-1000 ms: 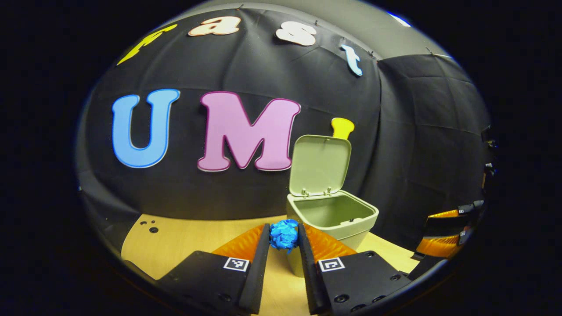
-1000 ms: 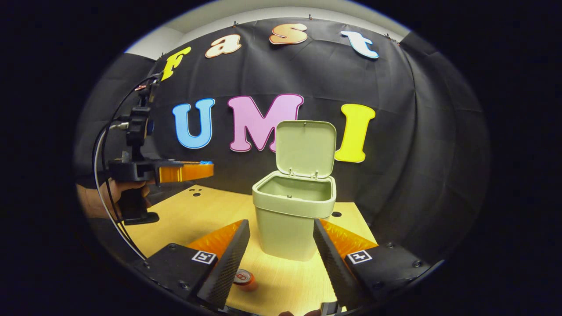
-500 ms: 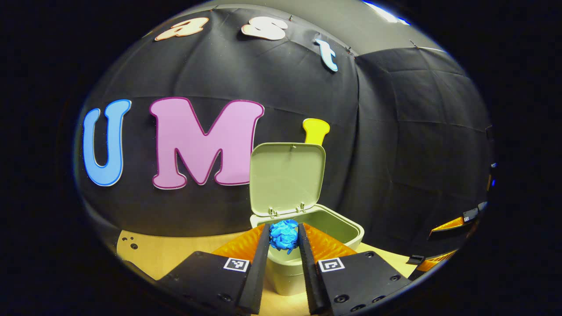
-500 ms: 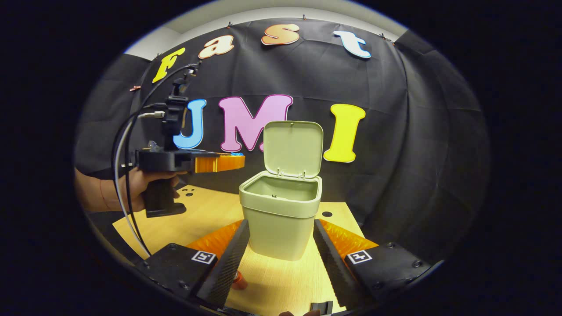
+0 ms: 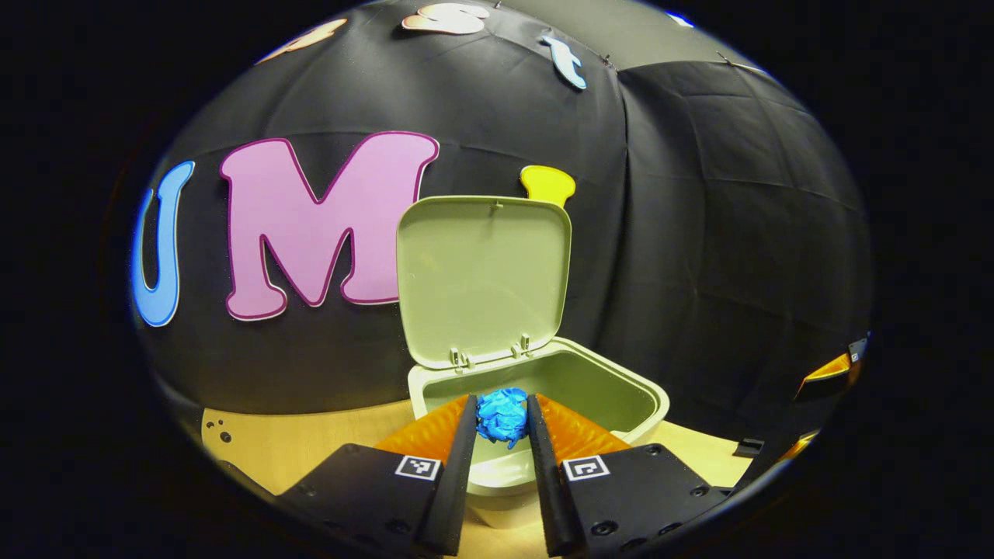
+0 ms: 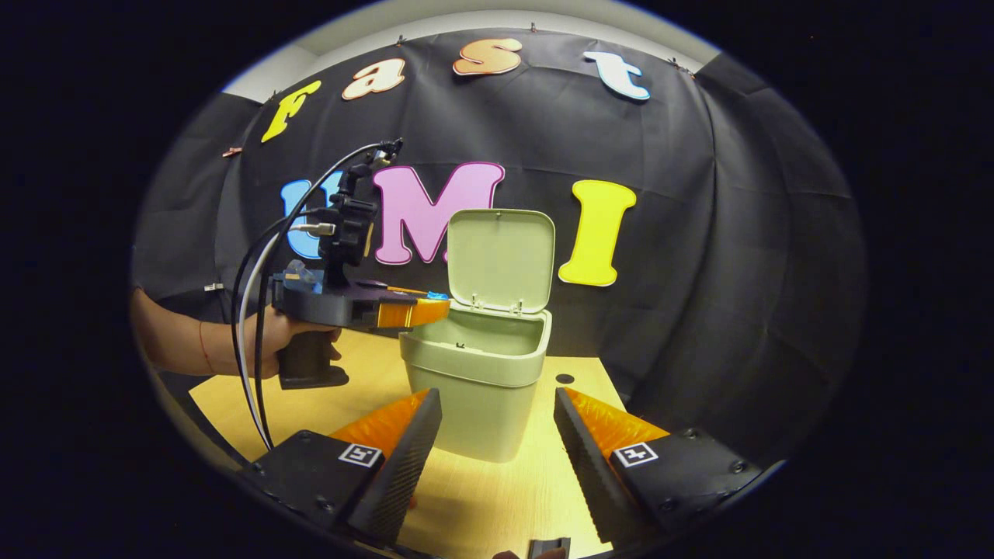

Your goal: Press the lid of the desktop garbage bin to open it, pick up the crumpled paper on the desktop and throw it into the bin, then pick up the pop can on the desktop and drop it into the bin, and finally close the garbage bin lid.

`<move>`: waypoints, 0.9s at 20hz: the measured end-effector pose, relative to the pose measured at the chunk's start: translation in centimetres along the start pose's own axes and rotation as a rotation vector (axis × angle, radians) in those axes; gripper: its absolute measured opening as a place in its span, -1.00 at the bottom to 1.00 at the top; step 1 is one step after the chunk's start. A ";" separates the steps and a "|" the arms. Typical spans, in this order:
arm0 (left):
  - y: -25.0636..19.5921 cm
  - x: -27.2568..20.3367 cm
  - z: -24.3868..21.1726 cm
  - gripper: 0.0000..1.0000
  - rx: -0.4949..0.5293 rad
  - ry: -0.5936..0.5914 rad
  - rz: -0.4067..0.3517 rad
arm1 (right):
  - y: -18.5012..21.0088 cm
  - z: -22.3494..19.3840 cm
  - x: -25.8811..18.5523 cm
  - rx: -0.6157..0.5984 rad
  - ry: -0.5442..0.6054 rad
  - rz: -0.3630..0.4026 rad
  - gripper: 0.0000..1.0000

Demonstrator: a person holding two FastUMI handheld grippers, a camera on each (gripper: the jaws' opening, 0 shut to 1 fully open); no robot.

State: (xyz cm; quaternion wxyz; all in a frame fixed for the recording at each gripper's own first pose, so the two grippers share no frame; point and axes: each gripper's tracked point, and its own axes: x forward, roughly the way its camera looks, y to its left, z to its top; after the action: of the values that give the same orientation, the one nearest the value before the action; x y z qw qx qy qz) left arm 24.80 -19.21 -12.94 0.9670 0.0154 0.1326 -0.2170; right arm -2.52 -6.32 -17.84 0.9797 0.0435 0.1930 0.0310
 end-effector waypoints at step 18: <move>2.6 -2.2 -0.1 0.94 -0.028 -0.021 0.084 | 2.1 -0.7 0.5 -0.033 0.017 0.070 0.84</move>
State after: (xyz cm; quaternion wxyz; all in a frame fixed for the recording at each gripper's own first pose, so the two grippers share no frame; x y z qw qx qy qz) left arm 23.92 -15.97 -12.54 0.9767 0.0049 0.1246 -0.1745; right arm -2.43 -4.18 -18.42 0.9770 0.0339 0.1991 0.0689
